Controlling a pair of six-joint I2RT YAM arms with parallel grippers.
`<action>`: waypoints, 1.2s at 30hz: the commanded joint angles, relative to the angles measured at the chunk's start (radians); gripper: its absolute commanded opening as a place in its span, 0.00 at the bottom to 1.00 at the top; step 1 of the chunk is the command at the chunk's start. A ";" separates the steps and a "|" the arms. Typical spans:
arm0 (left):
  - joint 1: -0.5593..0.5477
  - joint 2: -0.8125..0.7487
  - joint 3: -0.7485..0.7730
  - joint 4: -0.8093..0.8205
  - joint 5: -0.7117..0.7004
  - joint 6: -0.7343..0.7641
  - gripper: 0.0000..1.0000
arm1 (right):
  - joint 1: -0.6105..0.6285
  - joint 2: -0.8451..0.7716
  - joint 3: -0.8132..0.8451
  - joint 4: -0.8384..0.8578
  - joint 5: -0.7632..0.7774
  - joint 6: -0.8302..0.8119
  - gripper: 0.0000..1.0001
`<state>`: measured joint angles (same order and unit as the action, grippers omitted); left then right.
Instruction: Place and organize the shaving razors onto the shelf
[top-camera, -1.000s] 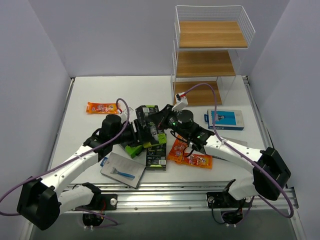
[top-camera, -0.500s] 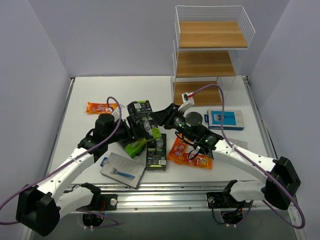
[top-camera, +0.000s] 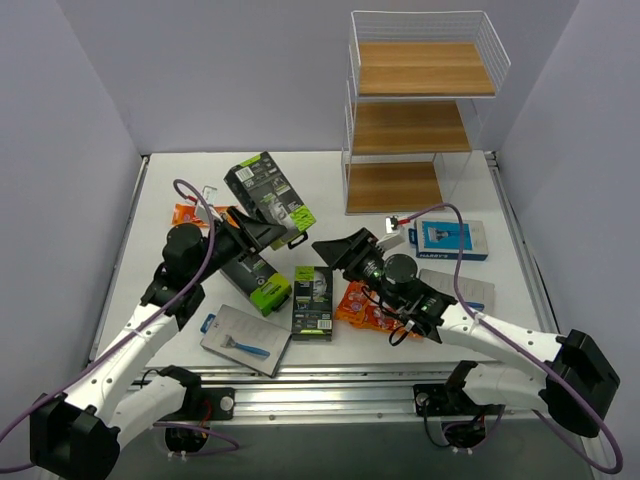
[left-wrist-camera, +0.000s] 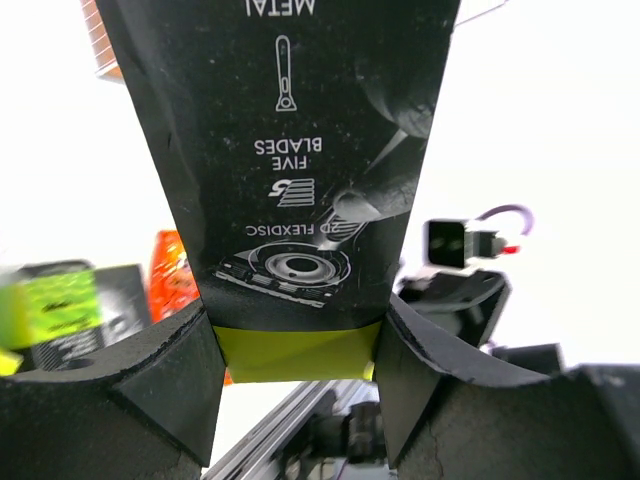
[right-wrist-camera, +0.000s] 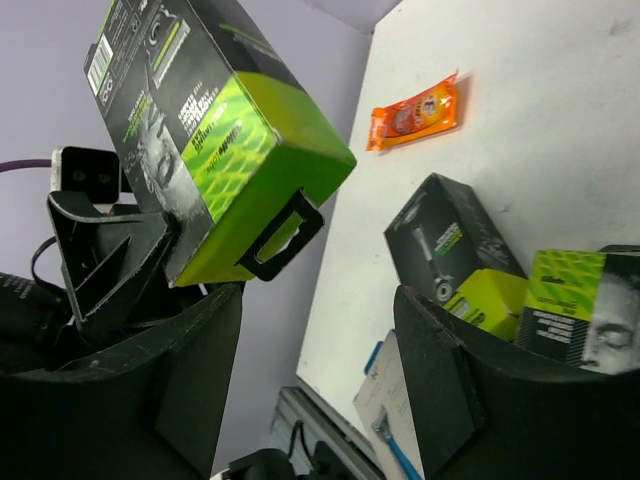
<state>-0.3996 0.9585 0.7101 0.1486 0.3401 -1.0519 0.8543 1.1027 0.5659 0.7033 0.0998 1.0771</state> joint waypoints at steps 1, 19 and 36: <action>0.004 -0.017 0.014 0.267 -0.009 -0.065 0.02 | 0.023 0.011 -0.009 0.182 0.041 0.072 0.58; 0.004 -0.003 -0.142 0.615 -0.026 -0.295 0.02 | 0.046 0.086 -0.008 0.338 0.049 0.135 0.76; -0.015 0.020 -0.172 0.697 -0.013 -0.355 0.02 | 0.052 0.169 0.060 0.424 0.032 0.110 0.77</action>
<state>-0.4103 0.9955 0.5175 0.6601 0.3256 -1.4036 0.8986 1.2701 0.5732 1.0248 0.1261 1.2037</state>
